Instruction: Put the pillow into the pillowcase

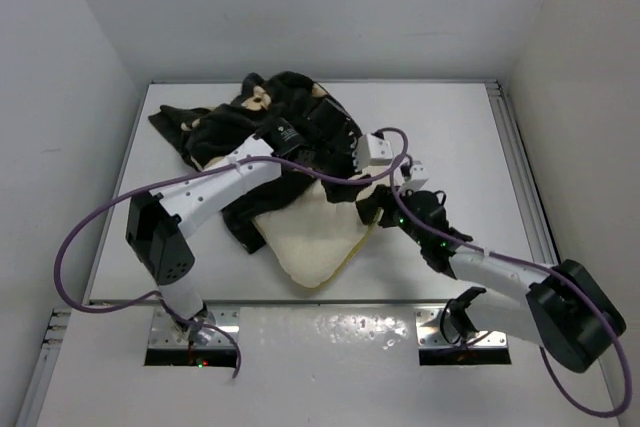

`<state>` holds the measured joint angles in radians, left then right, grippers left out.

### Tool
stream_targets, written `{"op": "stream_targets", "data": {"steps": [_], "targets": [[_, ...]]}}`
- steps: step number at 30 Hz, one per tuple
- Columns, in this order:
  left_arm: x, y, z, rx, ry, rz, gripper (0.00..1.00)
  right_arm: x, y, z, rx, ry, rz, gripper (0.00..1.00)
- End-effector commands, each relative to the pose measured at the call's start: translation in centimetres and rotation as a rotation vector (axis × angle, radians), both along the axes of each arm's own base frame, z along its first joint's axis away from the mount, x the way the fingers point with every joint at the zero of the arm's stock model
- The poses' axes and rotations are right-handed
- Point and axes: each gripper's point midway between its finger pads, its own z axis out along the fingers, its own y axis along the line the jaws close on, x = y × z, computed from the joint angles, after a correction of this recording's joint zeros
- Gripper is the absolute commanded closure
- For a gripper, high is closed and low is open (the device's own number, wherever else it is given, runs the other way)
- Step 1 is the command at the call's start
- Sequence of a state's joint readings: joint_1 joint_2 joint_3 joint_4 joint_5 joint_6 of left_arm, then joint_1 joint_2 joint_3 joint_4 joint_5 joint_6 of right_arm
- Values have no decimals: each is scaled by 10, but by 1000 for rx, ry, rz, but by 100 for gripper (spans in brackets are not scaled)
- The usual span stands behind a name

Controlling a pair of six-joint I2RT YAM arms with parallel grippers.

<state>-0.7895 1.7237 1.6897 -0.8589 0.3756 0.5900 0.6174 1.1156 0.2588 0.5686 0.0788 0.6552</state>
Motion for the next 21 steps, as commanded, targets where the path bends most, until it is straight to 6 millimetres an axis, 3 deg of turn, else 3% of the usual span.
{"op": "stream_targets", "data": {"steps": [1,2,3,4,5,6,7,8,9,10,11,12,13,14,15,16,17,18,19,21], "targets": [[18,19,15,-79,-12,106,24,17,10,32,112,40,23,12],[27,28,17,-84,-6,151,1,18,1,32,101,42,-6,1],[33,40,27,-105,-6,194,0,13,-9,22,68,70,-37,1],[49,61,34,-137,8,294,0,18,-34,27,50,33,-146,1],[59,74,40,-161,-8,359,0,17,-46,26,25,31,-181,1],[62,95,64,-207,-68,430,0,12,-57,16,-24,75,-204,1],[83,131,59,-195,-108,589,0,10,-64,19,-51,76,-210,5],[88,153,57,-174,-125,675,0,10,-68,26,-87,62,-198,12],[91,175,56,-148,-144,748,0,2,-71,16,-148,115,-176,29],[92,216,31,-50,-132,880,7,5,-64,30,-174,111,-138,99],[87,232,18,-10,-116,916,36,4,-59,32,-224,115,-98,100],[73,259,-9,47,-58,970,77,5,-50,48,-257,107,-60,100],[64,269,-19,59,-26,988,100,-2,-31,51,-292,94,11,99],[53,275,-26,58,-4,974,100,0,-22,43,-374,96,49,85],[35,282,-50,93,64,939,100,5,-5,60,-384,48,88,37],[28,285,-59,110,80,930,97,-6,21,60,-414,22,177,24],[23,289,-66,131,90,924,83,-5,36,49,-475,16,228,16],[16,294,-78,162,111,925,65,-4,52,54,-487,-10,265,4],[13,298,-84,187,109,900,39,-14,73,50,-508,-27,333,1],[2,310,-106,270,125,882,26,-15,101,35,-564,-35,406,1]]}}
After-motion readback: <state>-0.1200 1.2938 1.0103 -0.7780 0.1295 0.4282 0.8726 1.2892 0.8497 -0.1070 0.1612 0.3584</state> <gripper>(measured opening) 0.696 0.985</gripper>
